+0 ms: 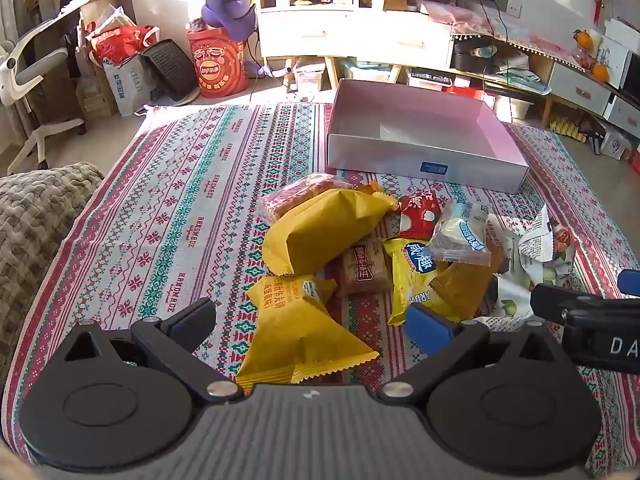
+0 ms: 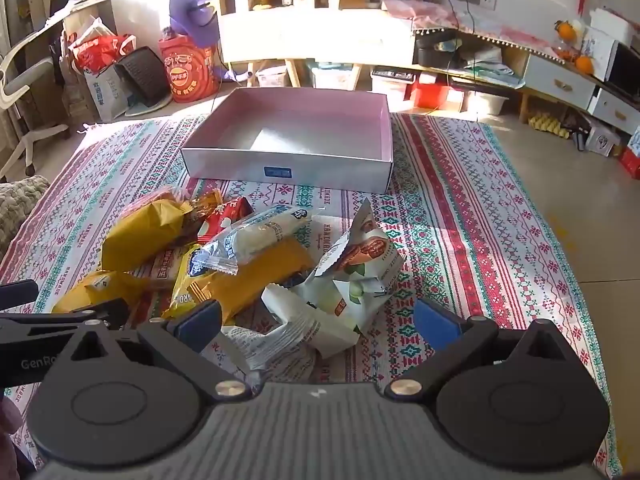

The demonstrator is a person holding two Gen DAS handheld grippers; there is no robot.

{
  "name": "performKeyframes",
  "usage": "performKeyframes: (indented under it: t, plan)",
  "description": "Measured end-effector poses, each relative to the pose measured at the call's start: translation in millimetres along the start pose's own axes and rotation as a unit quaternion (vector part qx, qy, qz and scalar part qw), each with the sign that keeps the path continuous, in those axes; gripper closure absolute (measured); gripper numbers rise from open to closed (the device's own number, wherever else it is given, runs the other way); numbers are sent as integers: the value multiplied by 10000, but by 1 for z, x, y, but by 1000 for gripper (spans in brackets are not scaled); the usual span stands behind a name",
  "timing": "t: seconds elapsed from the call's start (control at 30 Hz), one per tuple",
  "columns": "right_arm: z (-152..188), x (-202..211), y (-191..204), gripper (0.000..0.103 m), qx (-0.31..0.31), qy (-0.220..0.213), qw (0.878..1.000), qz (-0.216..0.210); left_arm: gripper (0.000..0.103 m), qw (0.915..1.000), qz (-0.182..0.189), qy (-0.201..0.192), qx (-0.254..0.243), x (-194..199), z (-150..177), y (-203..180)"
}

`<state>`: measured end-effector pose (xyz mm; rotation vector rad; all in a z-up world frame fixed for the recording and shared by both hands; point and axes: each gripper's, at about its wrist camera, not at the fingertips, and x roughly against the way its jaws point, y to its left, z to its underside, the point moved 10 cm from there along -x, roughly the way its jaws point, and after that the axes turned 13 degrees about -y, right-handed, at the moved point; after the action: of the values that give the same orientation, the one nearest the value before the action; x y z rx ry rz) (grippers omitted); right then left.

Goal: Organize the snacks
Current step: 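Move both grippers toward the snack pile in front of the pink box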

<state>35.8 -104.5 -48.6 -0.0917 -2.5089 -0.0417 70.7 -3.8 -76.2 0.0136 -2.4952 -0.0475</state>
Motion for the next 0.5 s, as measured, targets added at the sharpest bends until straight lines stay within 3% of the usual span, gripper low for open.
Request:
performKeyframes:
  t: [0.5]
  plan:
    - [0, 0, 0, 0, 12, -33, 10000, 14, 0, 10000, 0, 0, 5, 0, 0, 0]
